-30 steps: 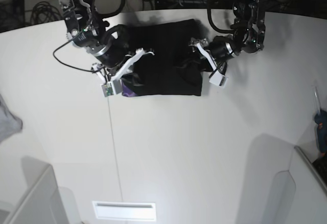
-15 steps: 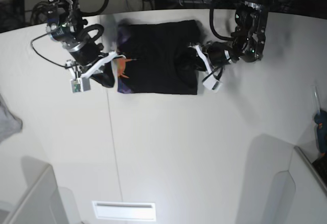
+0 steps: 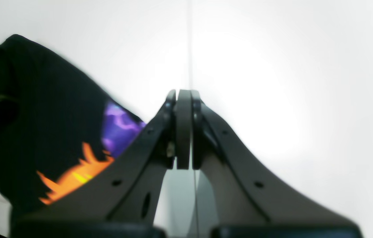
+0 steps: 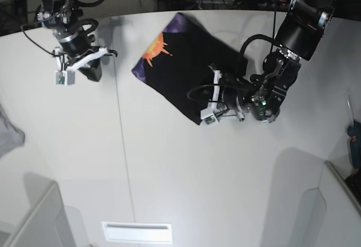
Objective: Fold the T-shirt properly
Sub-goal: 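Rotate and flatten the bundle with the left gripper, print side up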
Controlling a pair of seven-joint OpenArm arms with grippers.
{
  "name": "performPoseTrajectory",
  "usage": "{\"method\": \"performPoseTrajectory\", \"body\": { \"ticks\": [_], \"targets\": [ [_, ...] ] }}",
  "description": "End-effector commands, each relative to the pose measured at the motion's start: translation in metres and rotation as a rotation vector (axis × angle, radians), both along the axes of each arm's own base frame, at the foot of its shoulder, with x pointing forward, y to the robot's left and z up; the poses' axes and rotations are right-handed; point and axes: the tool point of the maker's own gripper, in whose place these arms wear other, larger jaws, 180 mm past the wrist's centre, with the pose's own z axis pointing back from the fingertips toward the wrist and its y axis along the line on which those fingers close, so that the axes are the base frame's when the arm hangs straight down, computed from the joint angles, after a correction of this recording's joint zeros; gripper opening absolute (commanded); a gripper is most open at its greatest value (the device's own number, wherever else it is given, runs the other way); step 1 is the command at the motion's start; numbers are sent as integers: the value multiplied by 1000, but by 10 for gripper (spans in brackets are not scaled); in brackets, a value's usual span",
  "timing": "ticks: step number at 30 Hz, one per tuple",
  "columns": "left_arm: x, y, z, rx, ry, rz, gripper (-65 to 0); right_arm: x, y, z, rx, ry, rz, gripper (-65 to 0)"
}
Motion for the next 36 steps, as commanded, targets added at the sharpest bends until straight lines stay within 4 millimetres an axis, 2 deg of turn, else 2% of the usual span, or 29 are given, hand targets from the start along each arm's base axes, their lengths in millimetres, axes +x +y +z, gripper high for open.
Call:
{"method": "performPoseTrajectory", "body": {
  "ticks": [1,6,8,10,14,21,25,32,36],
  "targets": [
    [10,14,-1,111,-42,-35,-650,3,-6,10,-4,-41,-18,-650],
    [22,6,0,270,-142,-224,-650,-10,-14,3,2,-11,-66,-650],
    [23,-5,1,307,-178,-310,-650,-15,-17,0,11,-1,-99,-650],
    [27,-8,2,352,-219,-358,-650,-20,-20,-3,20,9,-129,-650],
    [33,-26,2,401,-323,-491,-650,-25,-17,-7,28,25,-131,-650],
    [43,-42,-5,444,-420,-541,-650,-36,-10,-15,54,58,-155,-650],
    [40,-55,-10,398,-420,-552,-650,-42,-8,-24,64,86,-160,-650],
    [36,-85,-5,290,-450,-572,-650,-45,-8,-30,67,106,-161,-650],
    [36,-90,-10,265,-438,-571,-650,-45,-8,-30,69,108,-160,-650]
  ]
}}
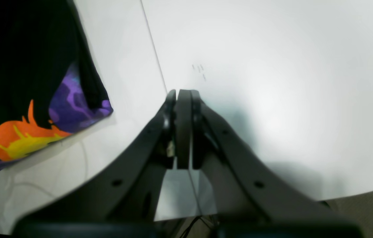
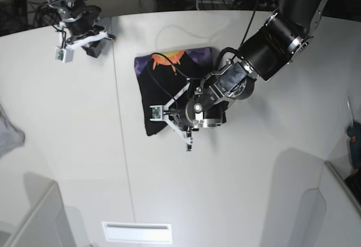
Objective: Fold the T-shirt properly
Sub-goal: 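Rotate and flatten the bundle with the left gripper, print side up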
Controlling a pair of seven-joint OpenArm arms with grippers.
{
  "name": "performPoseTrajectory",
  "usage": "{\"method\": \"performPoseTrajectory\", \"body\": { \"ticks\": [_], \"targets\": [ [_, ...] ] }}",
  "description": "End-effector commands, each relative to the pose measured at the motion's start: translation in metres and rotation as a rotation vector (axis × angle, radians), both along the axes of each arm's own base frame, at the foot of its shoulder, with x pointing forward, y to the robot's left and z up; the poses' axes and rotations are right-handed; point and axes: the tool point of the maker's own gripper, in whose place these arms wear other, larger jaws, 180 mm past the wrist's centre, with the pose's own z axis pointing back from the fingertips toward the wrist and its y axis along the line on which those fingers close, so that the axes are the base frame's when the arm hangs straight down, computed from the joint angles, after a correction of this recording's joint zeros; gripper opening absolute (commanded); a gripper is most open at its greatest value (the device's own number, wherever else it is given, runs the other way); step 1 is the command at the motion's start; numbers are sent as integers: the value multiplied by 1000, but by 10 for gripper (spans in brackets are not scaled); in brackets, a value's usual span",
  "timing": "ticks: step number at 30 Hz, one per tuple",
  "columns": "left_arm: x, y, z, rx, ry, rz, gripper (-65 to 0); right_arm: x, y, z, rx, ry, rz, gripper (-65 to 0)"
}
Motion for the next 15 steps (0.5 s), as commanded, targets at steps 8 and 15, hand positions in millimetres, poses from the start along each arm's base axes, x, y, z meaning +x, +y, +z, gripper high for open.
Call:
{"method": "performPoseTrajectory", "body": {
  "ticks": [8,15],
  "targets": [
    [-22,-25,-17,0,72,-118,-650,3,-1,6,-4,-28,-1,-650],
    [-18,-42,-7,-45,58,-141,-650,-2,5,-17,24,26,2,-650]
  ]
}}
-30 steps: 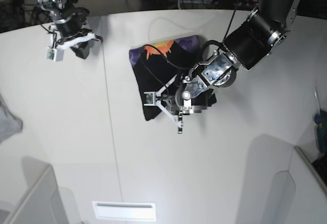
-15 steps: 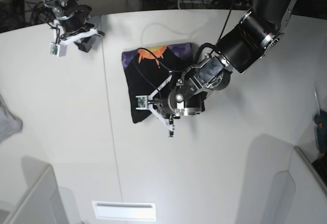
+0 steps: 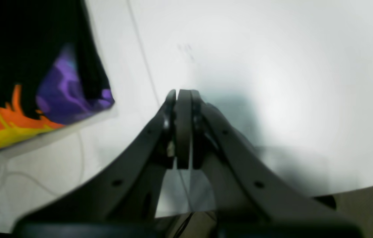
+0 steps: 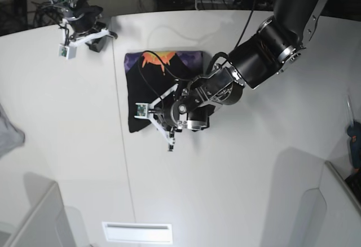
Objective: Fold the T-shirt properly
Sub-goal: 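Rotate and flatten the bundle with the left gripper, print side up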
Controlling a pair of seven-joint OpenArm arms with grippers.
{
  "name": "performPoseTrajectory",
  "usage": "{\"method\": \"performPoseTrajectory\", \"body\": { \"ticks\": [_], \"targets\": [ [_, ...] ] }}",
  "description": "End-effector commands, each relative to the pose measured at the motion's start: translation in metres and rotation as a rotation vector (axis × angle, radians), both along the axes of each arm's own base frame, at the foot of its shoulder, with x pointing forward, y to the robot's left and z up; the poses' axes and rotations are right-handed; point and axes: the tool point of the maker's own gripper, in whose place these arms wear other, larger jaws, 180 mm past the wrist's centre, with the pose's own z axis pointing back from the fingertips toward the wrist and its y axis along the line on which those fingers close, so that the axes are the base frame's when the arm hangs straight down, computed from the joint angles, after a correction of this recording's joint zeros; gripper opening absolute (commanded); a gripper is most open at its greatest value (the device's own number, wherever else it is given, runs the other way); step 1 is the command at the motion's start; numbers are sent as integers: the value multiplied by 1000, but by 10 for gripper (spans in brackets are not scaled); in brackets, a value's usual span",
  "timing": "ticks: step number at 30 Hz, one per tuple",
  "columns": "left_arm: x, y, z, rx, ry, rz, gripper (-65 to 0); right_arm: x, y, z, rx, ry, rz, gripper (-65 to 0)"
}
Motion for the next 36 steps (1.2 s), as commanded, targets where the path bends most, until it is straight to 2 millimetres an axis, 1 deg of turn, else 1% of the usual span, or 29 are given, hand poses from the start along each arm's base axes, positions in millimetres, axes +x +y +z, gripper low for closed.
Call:
{"method": "performPoseTrajectory", "body": {
  "ticks": [1,4,7,12,20,21,23,25,29,31,33,36],
  "targets": [
    [-16,-7,-6,-9,61,-34,-650,6,3,5,6,-33,11,-650],
    [-23,-16,-8,1,58,-71,-650,7,7,3,14,-31,15,-650],
    [-26,-18,-9,8,57,-86,-650,10,7,5,14,-38,14,-650],
    [-25,-16,-9,16,56,-81,-650,10,6,5,11,-38,17,-650],
    [-6,-15,5,19,13,-81,-650,13,6,6,12,-42,18,-650],
    [-4,-16,7,15,11,-80,-615,13,6,6,12,-42,18,-650],
    [-1,-15,9,17,1,-79,-510,13,6,6,12,-42,18,-650],
    [5,-17,15,15,-17,-83,-428,13,6,6,12,-42,18,-650],
    [17,-20,27,8,-45,-84,-299,13,7,6,13,-42,17,-650],
    [24,-21,34,7,-62,-84,-255,13,7,6,13,-42,17,-650],
    [33,-21,42,8,-85,-84,-229,13,7,6,14,-42,17,-650],
    [43,-21,53,4,-112,-81,-222,12,7,6,15,-40,17,-650]
  ]
}}
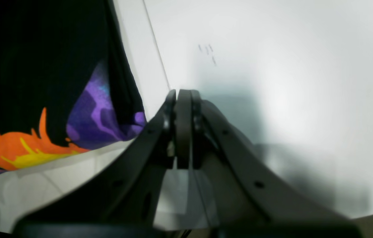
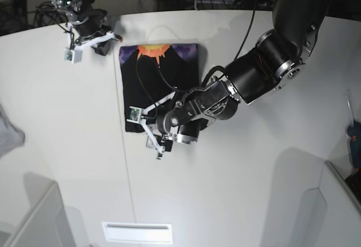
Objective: Fold the T-shirt properly
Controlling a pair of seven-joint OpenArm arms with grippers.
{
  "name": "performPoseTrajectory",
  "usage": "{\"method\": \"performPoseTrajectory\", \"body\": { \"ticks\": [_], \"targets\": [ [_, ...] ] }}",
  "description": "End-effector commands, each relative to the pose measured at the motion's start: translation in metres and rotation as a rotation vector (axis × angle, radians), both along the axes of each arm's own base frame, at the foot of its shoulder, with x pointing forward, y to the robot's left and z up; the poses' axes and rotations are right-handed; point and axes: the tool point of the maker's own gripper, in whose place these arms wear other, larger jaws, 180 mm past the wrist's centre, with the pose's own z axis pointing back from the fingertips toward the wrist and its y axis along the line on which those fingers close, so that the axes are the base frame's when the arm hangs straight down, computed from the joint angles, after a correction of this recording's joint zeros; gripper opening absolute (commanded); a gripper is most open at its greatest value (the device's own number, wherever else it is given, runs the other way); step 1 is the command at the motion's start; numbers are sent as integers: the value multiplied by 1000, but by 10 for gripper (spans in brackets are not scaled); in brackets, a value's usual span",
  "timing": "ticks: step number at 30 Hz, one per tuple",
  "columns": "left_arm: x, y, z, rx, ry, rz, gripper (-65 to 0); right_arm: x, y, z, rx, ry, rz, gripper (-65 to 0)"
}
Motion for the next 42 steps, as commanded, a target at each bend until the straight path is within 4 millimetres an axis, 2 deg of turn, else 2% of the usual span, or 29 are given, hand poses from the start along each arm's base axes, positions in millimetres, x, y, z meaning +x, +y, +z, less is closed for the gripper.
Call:
{"method": "performPoseTrajectory", "body": {
  "ticks": [1,4,7,11,13,16,18,19,21,23,28,33,38,42],
  "targets": [
    [19,-5,23,-23,-56,4,-222,5,-2,7,-6,-34,-1,-650],
    [27,-8,35,-34,-85,-3,-222,5,-2,7,-6,-34,-1,-650],
    [23,-23,54,-75,-121,-42,-222,5,-2,7,-5,-34,-2,-650],
    [21,-29,73,-63,-177,-52,-222,6,-1,9,-5,-38,0,-650],
    [19,-36,91,-94,-212,-60,-229,5,-2,9,-9,-37,3,-650],
    [28,-28,135,-197,-276,42,-235,4,-5,9,-14,-40,1,-650],
    [32,-13,171,-290,-332,134,-285,5,-9,10,-29,-42,10,-650],
    [28,-5,181,-329,-344,173,-334,6,-13,12,-46,-46,25,-650],
    [19,17,198,-407,-368,253,-487,9,-20,18,-74,-60,44,-650],
    [6,43,193,-433,-365,315,-650,11,-26,27,-95,-98,37,-650],
    [-32,96,131,-475,-223,463,-650,14,-45,59,-195,-243,61,-650],
    [-89,130,86,-589,-91,545,-650,-4,-59,64,-257,-233,118,-650],
    [-155,153,56,-669,29,596,-650,-32,-71,58,-306,-155,194,-650],
    [-198,167,50,-764,133,702,-650,-61,-70,49,-303,-79,236,-650]
  ]
}}
